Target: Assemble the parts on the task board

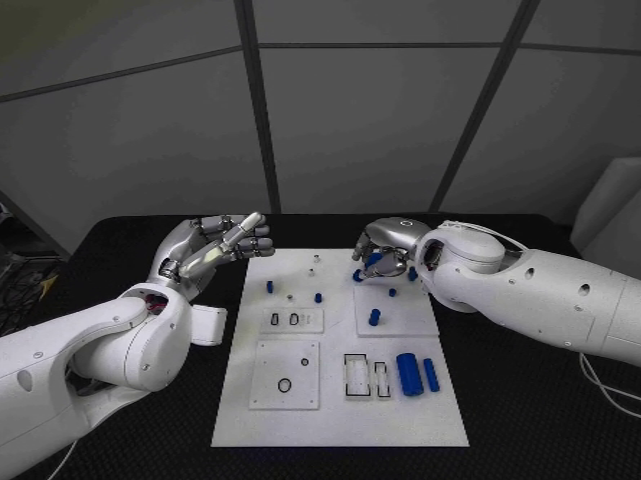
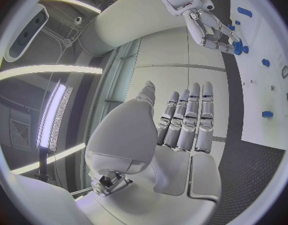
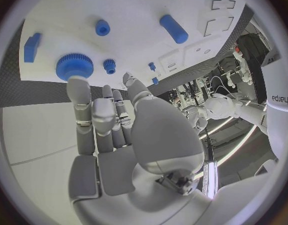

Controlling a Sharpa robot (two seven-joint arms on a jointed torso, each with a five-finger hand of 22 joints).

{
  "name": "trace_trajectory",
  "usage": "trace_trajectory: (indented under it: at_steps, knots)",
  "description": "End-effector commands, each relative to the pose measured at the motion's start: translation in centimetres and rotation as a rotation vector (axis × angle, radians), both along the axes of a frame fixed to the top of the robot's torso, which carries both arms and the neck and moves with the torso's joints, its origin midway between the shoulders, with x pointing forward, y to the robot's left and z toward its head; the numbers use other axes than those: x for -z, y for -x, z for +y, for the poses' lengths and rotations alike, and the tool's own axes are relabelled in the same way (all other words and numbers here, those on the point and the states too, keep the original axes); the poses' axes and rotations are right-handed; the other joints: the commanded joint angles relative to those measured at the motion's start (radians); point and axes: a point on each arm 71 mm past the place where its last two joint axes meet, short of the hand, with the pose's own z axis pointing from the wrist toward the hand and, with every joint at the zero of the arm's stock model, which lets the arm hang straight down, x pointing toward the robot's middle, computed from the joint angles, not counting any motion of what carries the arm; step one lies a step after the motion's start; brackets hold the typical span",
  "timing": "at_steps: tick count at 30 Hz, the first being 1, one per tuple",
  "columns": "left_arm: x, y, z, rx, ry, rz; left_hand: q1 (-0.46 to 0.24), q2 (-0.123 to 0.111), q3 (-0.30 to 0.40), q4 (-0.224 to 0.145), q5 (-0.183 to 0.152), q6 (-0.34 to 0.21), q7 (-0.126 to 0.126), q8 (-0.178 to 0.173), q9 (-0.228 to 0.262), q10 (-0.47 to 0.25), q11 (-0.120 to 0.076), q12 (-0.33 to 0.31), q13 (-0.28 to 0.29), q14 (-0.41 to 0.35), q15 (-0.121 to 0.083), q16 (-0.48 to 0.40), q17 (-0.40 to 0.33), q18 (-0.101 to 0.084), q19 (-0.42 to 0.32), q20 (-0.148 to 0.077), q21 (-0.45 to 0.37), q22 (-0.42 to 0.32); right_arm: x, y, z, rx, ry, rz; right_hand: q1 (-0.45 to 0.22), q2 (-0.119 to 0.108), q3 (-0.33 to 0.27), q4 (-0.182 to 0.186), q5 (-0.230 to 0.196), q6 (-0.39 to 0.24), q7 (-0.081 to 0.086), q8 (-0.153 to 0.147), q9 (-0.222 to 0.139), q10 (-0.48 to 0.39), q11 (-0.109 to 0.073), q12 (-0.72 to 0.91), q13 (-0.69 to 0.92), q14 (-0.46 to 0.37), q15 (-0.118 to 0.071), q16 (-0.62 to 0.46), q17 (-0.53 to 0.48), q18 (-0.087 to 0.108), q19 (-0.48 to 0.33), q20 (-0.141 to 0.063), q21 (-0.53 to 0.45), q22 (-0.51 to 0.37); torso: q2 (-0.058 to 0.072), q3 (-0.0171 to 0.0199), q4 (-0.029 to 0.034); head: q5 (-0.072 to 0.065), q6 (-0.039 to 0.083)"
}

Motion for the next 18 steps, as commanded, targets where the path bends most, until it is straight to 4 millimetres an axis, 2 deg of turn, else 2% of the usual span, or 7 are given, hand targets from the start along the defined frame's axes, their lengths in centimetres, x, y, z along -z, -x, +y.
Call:
trace_trajectory:
  at_steps: [1,10,14,18]
  knots:
    - [-0.16,0.11,-0.3,0.026,0.001,-0.009,0.009,0.0,-0.002,-0.004,-0.002,0.006,0.002,-0.005,-0.001,0.0,0.001,-0.005,-0.001,-0.004,0.004,-0.004,0.001,-0.01,0.005,0.001,0.004,-0.001,0.07,-0.2,-0.12,0.015,0.053,0.001,-0.005,-0.008,0.009,0.0,0.002,-0.008,-0.002,-0.004,0.0,-0.004,-0.001,-0.003,0.0,0.03,0.007,0.013,0.013,-0.017,0.005,0.002,0.014,0.017,0.009,-0.0015,0.0067,-0.004,-0.001]
    - [-0.13,0.08,-0.31,0.028,0.002,-0.007,0.008,0.0,-0.003,-0.005,-0.002,0.005,0.003,-0.006,-0.002,-0.001,0.002,-0.007,-0.001,-0.004,0.004,-0.006,0.002,-0.01,0.006,0.001,0.004,-0.002,0.07,-0.26,0.21,0.004,0.052,-0.002,-0.007,-0.008,0.044,0.002,-0.003,-0.003,-0.003,-0.003,0.0,0.016,-0.004,-0.002,0.001,0.031,0.006,0.065,0.068,-0.027,0.018,0.004,0.079,0.098,0.021,-0.0019,0.0093,-0.005,0.001]
    - [-0.1,0.04,-0.28,0.029,0.001,-0.006,0.008,0.0,-0.003,-0.005,-0.002,0.005,0.003,-0.007,-0.002,-0.001,0.002,-0.008,-0.001,-0.005,0.004,-0.007,0.002,-0.01,0.006,0.001,0.004,-0.002,0.14,-0.33,0.19,0.005,0.055,0.002,-0.007,-0.009,0.07,0.003,-0.01,-0.001,-0.004,-0.004,0.0,0.029,-0.006,-0.002,0.001,0.032,0.004,0.088,0.093,-0.031,0.023,0.004,0.107,0.133,0.022,0.0008,0.0093,-0.005,0.003]
    - [-0.07,0.0,-0.23,0.028,0.0,-0.004,0.008,0.0,-0.004,-0.006,-0.002,0.004,0.004,-0.008,-0.002,-0.002,0.003,-0.009,-0.002,-0.005,0.005,-0.009,0.002,-0.01,0.007,0.001,0.004,-0.002,0.24,-0.44,0.15,0.007,0.059,0.008,-0.01,-0.012,0.09,0.005,-0.012,0.003,-0.004,-0.003,0.0,0.035,-0.006,-0.003,0.001,0.032,0.004,0.1,0.104,-0.033,0.025,0.005,0.123,0.152,0.024,0.0018,0.0097,-0.006,0.004]
